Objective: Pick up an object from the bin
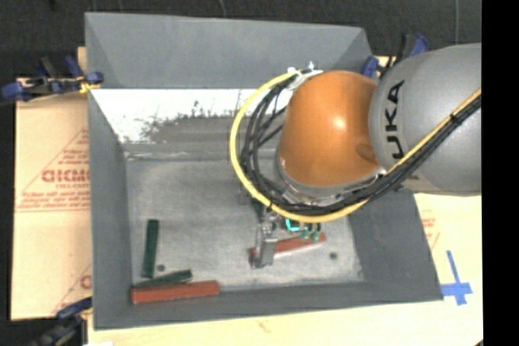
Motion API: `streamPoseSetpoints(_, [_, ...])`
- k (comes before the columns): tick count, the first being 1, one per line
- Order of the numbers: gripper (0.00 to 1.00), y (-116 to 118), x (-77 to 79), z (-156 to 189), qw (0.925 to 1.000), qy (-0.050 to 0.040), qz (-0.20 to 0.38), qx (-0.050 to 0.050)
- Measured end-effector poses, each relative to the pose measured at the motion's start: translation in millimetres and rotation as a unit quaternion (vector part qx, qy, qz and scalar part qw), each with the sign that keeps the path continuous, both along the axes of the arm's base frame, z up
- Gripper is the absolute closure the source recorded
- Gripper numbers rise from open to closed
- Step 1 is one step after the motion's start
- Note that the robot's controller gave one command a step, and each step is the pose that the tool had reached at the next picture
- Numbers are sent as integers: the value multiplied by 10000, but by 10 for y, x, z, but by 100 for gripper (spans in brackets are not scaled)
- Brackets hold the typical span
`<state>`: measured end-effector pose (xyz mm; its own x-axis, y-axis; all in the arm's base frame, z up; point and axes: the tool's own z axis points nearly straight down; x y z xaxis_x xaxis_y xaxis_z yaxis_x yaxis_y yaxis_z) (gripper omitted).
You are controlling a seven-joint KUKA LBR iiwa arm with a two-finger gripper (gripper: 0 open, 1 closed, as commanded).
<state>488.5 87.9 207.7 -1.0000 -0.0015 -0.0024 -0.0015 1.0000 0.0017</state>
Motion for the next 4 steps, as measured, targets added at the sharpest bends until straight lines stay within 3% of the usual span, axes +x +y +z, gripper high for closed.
streamPoseSetpoints(1, [0, -280, 0, -330, 9991, -28, 421, -5])
streamPoseSetpoints(2, [0, -536, 130, -898, 9999, -19, 159, -5])
streamPoseSetpoints(3, [100, -941, 345, -1352, 9891, -32, 1472, -8])
streamPoseSetpoints(4, [100, -941, 345, -1352, 9891, -31, 1471, -8])
